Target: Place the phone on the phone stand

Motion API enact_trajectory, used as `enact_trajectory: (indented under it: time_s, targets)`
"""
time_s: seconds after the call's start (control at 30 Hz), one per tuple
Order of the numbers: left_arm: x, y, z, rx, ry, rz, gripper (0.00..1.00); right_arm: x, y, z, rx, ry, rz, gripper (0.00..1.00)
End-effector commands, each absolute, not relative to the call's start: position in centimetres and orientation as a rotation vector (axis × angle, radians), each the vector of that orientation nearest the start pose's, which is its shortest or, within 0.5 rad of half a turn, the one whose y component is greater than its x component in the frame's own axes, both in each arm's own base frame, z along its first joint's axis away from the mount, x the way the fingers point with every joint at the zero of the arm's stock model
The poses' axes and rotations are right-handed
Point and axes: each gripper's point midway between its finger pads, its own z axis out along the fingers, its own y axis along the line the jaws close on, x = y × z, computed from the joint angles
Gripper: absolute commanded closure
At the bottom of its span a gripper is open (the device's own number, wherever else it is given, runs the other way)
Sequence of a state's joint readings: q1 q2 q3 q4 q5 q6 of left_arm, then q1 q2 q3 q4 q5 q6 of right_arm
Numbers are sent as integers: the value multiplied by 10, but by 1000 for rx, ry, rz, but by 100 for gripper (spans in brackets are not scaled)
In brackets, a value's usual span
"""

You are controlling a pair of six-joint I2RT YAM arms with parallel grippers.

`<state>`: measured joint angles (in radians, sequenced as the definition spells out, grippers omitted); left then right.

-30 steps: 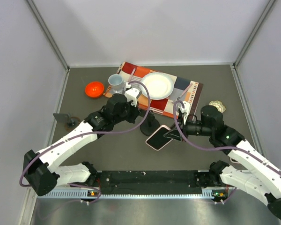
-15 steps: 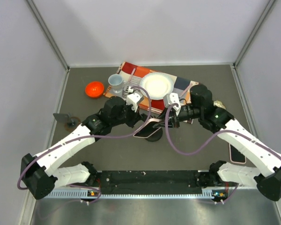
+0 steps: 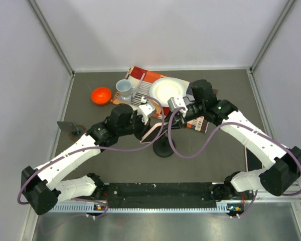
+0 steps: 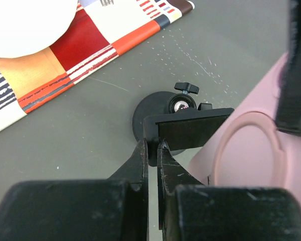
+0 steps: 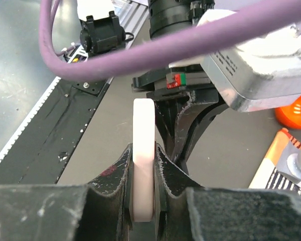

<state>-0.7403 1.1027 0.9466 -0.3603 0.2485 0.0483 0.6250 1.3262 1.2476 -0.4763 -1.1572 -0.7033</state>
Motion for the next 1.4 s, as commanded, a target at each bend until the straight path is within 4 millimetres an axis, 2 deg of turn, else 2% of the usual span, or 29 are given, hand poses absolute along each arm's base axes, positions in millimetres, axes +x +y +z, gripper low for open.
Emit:
enact_trajectory:
  time_s: [0.0,0.23,0.53,0.67,0.8,0.9,0.97,1.0,1.1,1.2,1.27,1.37]
  targets:
    - [214,-271,250,1039,1761,-741,100,182,320,311,-1685,871,1133,100]
    - [214,-270,254,1072,1743,-721,100,186,326,299,-1690,916,1209,100]
    - [222,-263,255,1001,1740,-670,100,189,321,280,-1617,1195,1252,100]
    - [226,-259,263,951,1733,-654,100,195,317,265,-1503,1471,1278,100]
    - [227,-255,269,893,1715,-651,100,191,311,251,-1493,1527,1208,100]
    - [238,-243,272,799,1725,-577,100,197,307,244,-1401,1670,1163,100]
    - [248,-231,280,690,1735,-527,100,196,304,239,-1316,1791,1153,100]
    - [259,-217,283,576,1750,-457,100,196,301,237,-1289,1822,1133,100]
    - [265,-203,295,447,1710,-422,100,203,289,224,-1121,1992,1034,100]
    - [272,-193,298,336,1717,-391,100,191,283,213,-1094,2064,998,100]
    - [272,-190,298,292,1737,-369,100,194,278,212,-1004,2145,936,100]
    - [271,-186,297,233,1739,-315,100,198,264,210,-958,2289,812,100]
